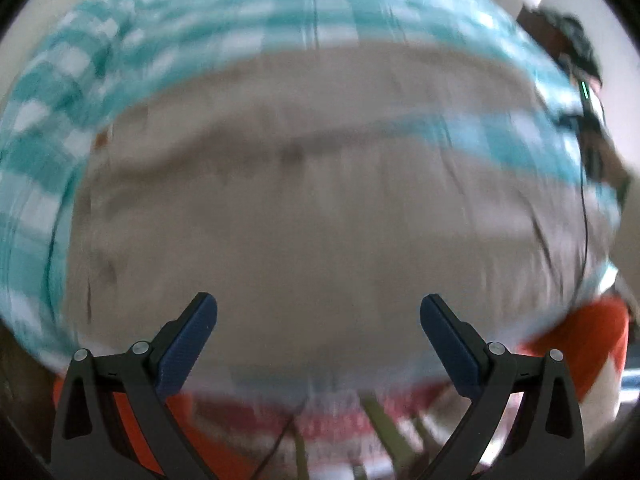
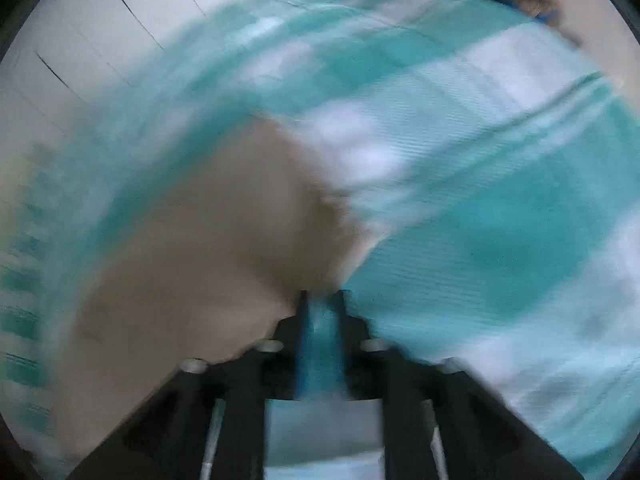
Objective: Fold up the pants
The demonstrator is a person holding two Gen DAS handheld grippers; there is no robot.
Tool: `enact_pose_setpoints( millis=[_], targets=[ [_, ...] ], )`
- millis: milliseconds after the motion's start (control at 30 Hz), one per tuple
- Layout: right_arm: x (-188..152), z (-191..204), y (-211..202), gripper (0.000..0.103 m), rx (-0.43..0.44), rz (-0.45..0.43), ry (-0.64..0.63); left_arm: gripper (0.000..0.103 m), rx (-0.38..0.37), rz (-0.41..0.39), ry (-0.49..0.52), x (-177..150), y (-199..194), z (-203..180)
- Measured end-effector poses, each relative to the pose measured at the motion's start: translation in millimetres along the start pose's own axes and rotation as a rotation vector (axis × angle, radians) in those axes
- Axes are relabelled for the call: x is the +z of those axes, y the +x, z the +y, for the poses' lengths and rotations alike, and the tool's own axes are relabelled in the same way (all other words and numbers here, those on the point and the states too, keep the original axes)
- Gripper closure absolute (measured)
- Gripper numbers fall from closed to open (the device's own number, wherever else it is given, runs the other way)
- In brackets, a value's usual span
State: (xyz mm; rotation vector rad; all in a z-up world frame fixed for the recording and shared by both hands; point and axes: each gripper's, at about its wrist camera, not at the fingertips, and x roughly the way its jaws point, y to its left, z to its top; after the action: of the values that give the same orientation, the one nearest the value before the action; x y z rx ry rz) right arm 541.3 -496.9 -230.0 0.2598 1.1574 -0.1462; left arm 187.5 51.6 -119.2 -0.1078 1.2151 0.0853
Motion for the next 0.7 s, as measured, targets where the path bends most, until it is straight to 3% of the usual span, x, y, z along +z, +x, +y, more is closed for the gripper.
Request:
enact_pose_setpoints(
  millis=[100, 233, 267, 300, 333, 367, 400, 467, 600, 700],
  targets=[
    [-12.7, -7.7, -28.3, 0.075, -0.135, -0.094, -0.058, 0.001, 0.055, -0.150, -0.003, 60.7, 20.8, 15.7],
    [-27.5, 41.6, -54.3, 0.075, -0.056, -0.121, -0.180, 0.001, 0.159, -0.302, -0.042, 123.8, 82.3, 29.1],
    [-33.1, 60.2, -59.7, 0.075, -0.013, -0.115, -0.220, 0.001, 0.219, -0.291, -0.036, 131.7, 110.4, 32.5],
    [-39.4, 86.7, -62.0, 0.073, 0.047, -0.100, -0.262, 0.002, 0.291, -0.202, -0.013, 134.5, 148.2, 36.0],
    [-44.2, 110.0, -62.2, 0.065, 0.092, -0.084, -0.294, 0.002, 0.307, -0.129, 0.006, 130.4, 169.4, 39.4],
    [-51.6, 136.6, -62.9, 0.054, 0.147, -0.064, -0.329, 0.004, 0.272, -0.083, 0.014, 123.3, 186.1, 43.4],
    [-61.6, 164.9, -63.8, 0.051, 0.212, -0.035, -0.367, 0.005, 0.236, -0.109, -0.006, 115.3, 181.6, 48.8],
    [-79.4, 215.8, -63.5, 0.050, 0.299, 0.024, -0.438, 0.005, 0.238, -0.106, -0.011, 108.4, 158.4, 54.6],
    [-132.2, 334.5, -58.5, 0.050, 0.464, 0.154, -0.652, 0.000, 0.127, -0.145, -0.018, 74.8, 100.1, 66.6],
    [-176.7, 430.4, -59.7, 0.050, 0.492, 0.133, -0.942, 0.001, 0.177, -0.162, -0.007, 38.1, 109.2, 79.7]
  ],
)
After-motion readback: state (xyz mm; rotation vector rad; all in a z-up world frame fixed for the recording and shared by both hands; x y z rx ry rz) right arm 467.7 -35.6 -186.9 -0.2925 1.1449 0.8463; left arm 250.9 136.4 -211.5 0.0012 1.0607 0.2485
